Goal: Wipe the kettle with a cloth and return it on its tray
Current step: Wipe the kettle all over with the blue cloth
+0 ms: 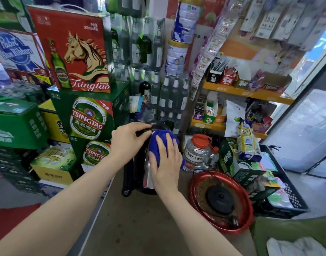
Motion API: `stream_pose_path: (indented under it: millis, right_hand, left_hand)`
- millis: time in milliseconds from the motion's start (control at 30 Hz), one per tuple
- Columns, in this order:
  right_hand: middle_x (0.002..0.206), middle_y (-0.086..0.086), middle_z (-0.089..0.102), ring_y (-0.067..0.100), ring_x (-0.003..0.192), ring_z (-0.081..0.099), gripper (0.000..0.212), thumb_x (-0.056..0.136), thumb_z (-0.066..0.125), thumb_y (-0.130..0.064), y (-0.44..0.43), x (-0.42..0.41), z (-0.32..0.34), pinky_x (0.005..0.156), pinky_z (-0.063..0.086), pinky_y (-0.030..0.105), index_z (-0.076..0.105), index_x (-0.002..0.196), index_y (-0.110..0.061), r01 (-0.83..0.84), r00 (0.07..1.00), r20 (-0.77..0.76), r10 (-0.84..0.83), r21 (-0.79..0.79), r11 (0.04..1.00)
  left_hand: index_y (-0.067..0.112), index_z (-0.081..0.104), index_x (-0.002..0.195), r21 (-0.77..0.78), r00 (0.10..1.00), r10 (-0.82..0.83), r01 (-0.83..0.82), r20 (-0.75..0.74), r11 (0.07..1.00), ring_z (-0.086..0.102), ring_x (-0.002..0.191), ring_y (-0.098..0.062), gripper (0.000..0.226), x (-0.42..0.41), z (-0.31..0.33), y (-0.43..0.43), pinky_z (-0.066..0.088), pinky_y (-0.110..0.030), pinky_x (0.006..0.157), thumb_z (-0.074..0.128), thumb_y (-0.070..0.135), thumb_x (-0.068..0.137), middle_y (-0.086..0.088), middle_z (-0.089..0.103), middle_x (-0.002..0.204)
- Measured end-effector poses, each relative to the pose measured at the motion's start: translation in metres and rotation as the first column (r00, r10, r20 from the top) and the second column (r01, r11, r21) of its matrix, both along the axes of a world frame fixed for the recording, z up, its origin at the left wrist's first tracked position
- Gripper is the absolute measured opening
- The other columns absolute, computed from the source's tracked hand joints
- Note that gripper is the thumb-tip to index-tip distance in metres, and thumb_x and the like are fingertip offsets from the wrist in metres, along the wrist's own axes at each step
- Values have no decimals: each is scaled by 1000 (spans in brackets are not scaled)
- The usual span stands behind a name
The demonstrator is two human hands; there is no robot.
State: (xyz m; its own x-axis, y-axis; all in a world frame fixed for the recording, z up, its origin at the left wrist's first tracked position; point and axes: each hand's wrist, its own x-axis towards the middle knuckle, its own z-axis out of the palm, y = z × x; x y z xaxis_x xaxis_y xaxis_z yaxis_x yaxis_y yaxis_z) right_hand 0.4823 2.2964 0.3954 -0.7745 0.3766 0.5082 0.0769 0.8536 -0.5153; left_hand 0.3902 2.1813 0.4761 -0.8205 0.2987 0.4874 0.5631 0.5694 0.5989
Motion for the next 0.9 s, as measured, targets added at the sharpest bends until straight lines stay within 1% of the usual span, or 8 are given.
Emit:
stream_pose_path:
  millis: [167, 367, 500, 600, 667, 733, 800, 900]
  right_hand:
    - [156, 4, 43, 38, 145, 38, 53, 97, 53, -48, 23, 19, -21, 113, 36, 61, 48, 146, -30, -116, 984, -61, 166, 484, 867]
    - [154, 1, 49, 22, 142, 44, 51, 101, 38, -47, 31, -31, 66, 113, 39, 48, 53, 145, -26, -31, 985, -170, 21, -54, 998]
    - [154, 4, 49, 37, 145, 41, 47, 97, 52, -47, 25, -11, 47, 115, 31, 59, 57, 141, -31, -133, 965, -106, 240, 590, 796]
    - [152, 5, 52, 37, 143, 44, 45, 98, 54, -47, 38, -6, 38, 113, 35, 60, 61, 139, -29, -174, 943, -78, 322, 712, 680]
    - [152, 5, 51, 33, 144, 44, 46, 100, 49, -46, 42, -17, 48, 115, 36, 52, 59, 141, -26, -157, 946, -184, 268, 463, 872]
    - [149, -5, 54, 16, 139, 48, 45, 102, 40, -51, 48, -26, 64, 114, 38, 39, 55, 141, -33, -132, 963, -246, 107, -87, 987]
    - [130, -16, 63, 7, 122, 57, 38, 99, 34, -60, 62, -32, 76, 106, 45, 36, 59, 125, -48, -101, 986, -169, 6, -558, 823]
    - [123, -6, 68, 16, 113, 64, 44, 98, 36, -66, 87, -36, 85, 92, 50, 33, 65, 118, -39, -74, 997, -54, 53, -845, 530]
  left_hand:
    - [42, 72, 109, 72, 995, 62, -68, 78, 995, 68, 101, -14, 24, -7, 9, -5, 50, -34, 90, 64, 48, 87, 10, 75, 107]
    - [45, 72, 106, 220, 989, 45, -76, 143, 972, 67, 96, -6, 25, -7, 19, -4, 49, -27, 83, 64, 51, 83, 16, 75, 101]
    - [49, 70, 104, 294, 981, 88, -136, 171, 946, 68, 94, -6, 28, -15, 32, -8, 52, -32, 88, 61, 57, 79, 17, 76, 96]
    - [48, 70, 105, 292, 983, 86, -131, 163, 948, 67, 91, -5, 27, -14, 35, -10, 51, -34, 90, 60, 56, 81, 15, 76, 93]
    - [46, 71, 106, 283, 984, 87, -128, 154, 950, 66, 94, -3, 27, -10, 35, -10, 50, -32, 90, 61, 54, 82, 15, 76, 95]
    - [45, 72, 107, 302, 988, 49, -91, 145, 949, 67, 96, -2, 25, -6, 35, -11, 51, -36, 94, 63, 51, 84, 17, 75, 98]
    - [42, 73, 107, 318, 994, -30, -6, 109, 948, 66, 98, 0, 23, -3, 35, -14, 52, -40, 95, 67, 44, 85, 19, 74, 103]
    - [34, 74, 111, 295, 978, -201, 176, 57, 939, 64, 105, 1, 26, 0, 38, -16, 51, -39, 101, 71, 34, 85, 16, 72, 114]
